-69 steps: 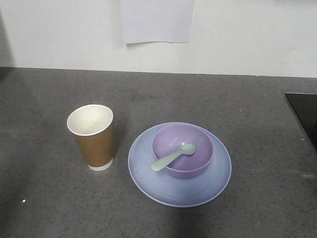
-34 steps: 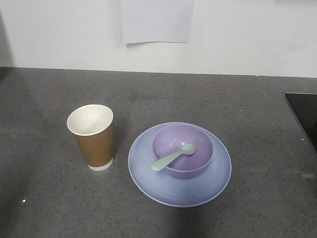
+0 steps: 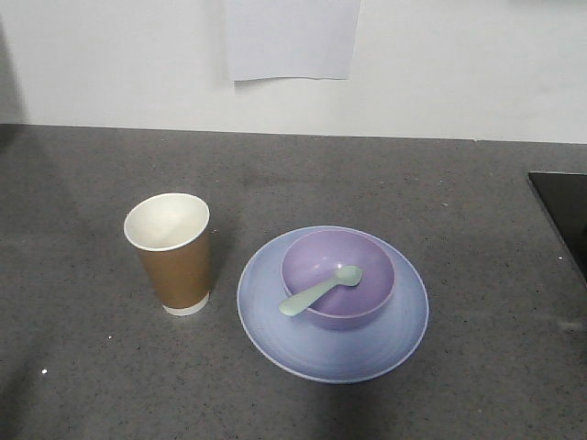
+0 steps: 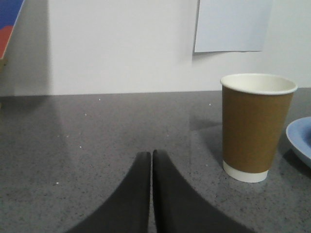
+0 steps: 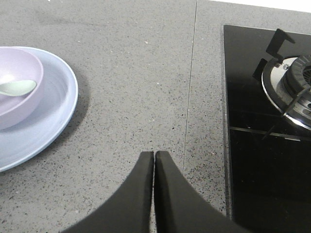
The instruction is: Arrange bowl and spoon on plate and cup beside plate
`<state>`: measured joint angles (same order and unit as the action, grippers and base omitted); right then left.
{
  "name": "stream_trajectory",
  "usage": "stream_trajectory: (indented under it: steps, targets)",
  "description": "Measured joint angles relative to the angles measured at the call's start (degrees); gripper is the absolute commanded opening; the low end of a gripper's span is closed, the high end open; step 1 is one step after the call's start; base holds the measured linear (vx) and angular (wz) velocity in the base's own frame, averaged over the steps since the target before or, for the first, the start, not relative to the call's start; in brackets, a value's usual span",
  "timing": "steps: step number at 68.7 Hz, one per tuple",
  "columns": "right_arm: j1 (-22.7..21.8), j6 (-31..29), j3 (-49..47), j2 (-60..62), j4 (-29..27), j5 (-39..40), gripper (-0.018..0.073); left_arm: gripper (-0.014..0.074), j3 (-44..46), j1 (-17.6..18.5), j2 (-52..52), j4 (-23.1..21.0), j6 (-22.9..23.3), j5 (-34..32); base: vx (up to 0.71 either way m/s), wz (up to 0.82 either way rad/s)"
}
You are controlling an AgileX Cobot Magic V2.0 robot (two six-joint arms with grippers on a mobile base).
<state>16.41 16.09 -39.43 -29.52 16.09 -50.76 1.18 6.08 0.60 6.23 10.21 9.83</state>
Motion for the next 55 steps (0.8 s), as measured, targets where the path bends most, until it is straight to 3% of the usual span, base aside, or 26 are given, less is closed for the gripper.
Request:
stream_trajectory:
  steps: [16, 55]
  targets:
    - [0.0, 0.0, 0.0, 0.0, 0.0, -0.2, -0.0011, -0.0006, -2.5, 0.0, 0.0, -0.5, -0.3, -4.4, 0.00, 0.00]
    - [0.0, 0.0, 0.0, 0.0, 0.0, -0.3, -0.0011, -0.0006, -2.5, 0.0, 0.0, -0.6, -0.5, -4.5, 0.00, 0.00]
